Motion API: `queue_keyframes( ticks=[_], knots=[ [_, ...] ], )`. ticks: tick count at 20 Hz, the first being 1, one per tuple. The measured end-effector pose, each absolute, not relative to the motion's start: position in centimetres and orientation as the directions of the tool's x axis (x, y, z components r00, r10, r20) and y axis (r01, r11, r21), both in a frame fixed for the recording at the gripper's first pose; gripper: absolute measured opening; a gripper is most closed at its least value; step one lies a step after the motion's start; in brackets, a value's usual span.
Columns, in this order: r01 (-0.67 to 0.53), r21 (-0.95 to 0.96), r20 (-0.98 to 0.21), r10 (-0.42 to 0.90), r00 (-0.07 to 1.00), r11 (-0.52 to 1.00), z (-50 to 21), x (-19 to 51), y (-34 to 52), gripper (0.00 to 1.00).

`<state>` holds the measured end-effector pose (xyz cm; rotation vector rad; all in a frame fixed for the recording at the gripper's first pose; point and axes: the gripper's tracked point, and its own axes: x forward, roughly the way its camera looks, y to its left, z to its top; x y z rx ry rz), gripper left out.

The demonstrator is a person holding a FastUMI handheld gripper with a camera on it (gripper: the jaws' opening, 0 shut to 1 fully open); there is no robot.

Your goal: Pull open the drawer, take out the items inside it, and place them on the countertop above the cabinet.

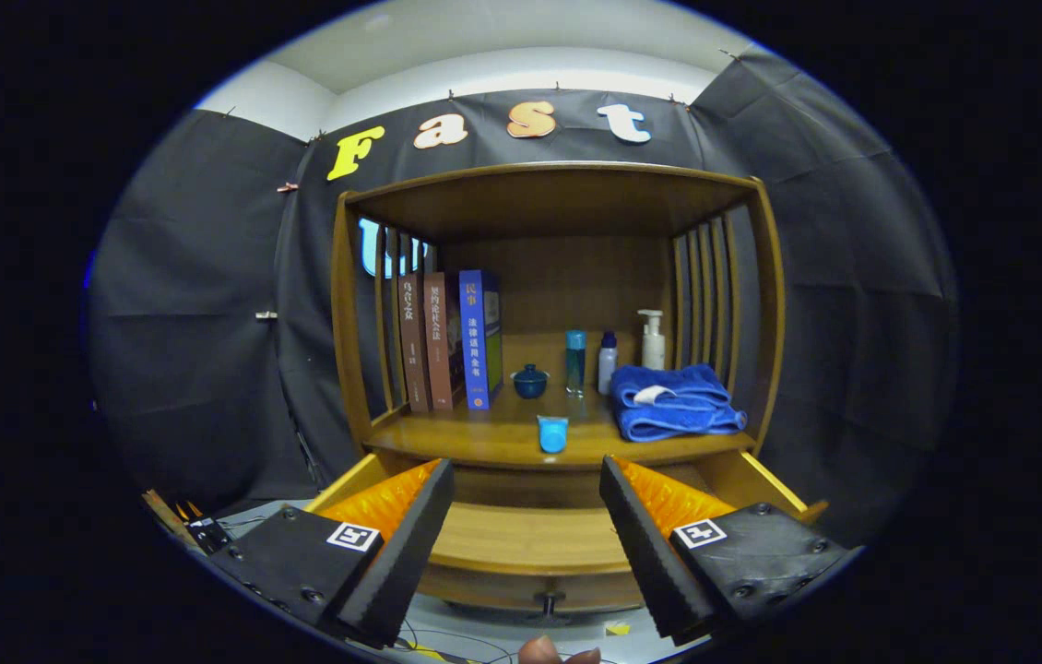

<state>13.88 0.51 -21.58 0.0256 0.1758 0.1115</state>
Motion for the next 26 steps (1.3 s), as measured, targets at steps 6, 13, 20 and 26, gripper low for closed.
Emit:
queue_keyframes(
  ticks=[6, 13, 20, 26],
  knots=[
    [-0.044, 0.054, -0.229, 0.055, 0.972, 0.998, -29.6, 10.9, -0.8, 1.00],
    [-0.064, 0.021, -0.300, 0.067, 0.951, 0.998, -36.0, 10.7, -0.5, 1.00],
    [-0.053, -0.030, -0.281, 0.043, 0.959, 0.998, -36.8, 11.9, -0.5, 1.00],
    [-0.050, -0.037, -0.266, 0.038, 0.963, 0.998, -36.3, 12.5, -0.4, 1.00]
  ],
)
